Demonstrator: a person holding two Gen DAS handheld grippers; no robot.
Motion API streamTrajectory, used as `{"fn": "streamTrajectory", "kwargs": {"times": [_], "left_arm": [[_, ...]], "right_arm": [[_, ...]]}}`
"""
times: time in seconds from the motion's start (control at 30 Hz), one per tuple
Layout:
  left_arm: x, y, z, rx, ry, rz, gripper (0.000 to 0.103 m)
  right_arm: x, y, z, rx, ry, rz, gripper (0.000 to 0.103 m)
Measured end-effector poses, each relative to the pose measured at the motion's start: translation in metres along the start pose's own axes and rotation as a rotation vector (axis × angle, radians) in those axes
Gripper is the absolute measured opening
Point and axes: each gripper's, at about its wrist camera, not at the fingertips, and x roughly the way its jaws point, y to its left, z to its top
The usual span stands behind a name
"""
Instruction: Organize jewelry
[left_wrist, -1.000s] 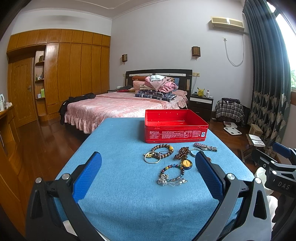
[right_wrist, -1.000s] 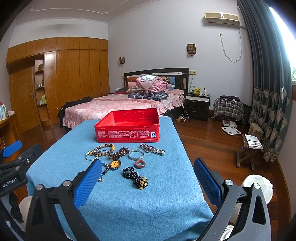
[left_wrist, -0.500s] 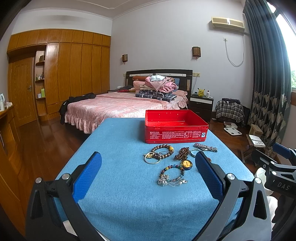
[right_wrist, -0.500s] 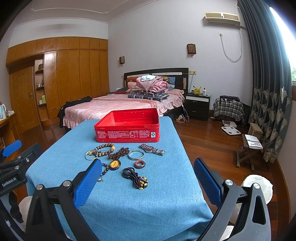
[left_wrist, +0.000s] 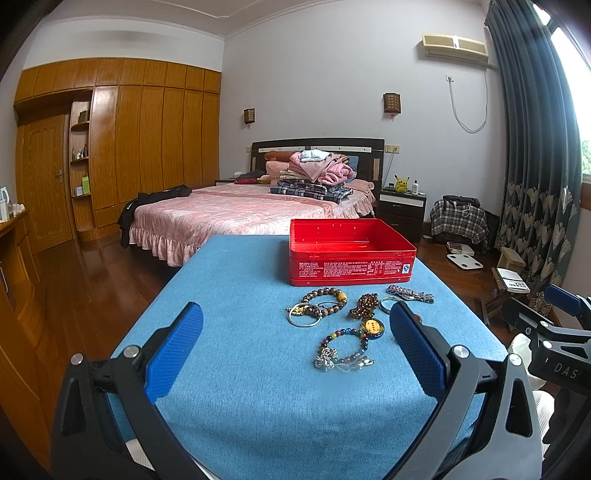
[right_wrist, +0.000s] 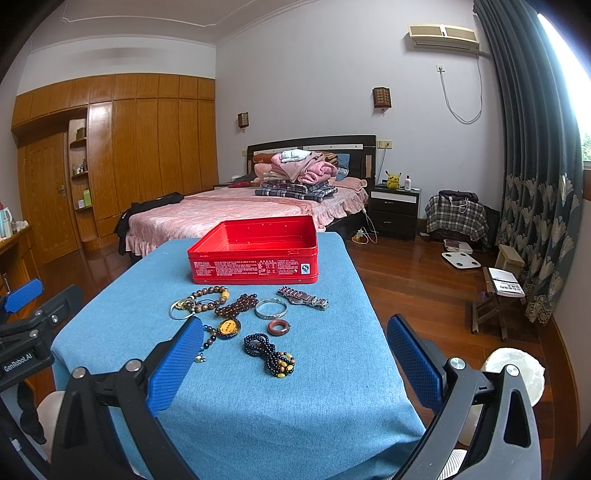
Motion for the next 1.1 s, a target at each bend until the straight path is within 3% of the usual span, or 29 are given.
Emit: {"fn": "streamTrajectory", "kwargs": {"times": [0.67, 1.1], "left_arm": [[0.011, 0.004, -0.005, -0.011, 0.020, 0.005, 0.098], [0.060, 0.002, -0.034, -0.003, 0.127, -0.006, 0.098]], "right_arm": [[0.009, -0.006, -0.005, -0.011, 0.001, 0.006, 0.097], [0.059, -0.010, -0.023, -0.049, 0.052, 0.001, 0.097]]}}
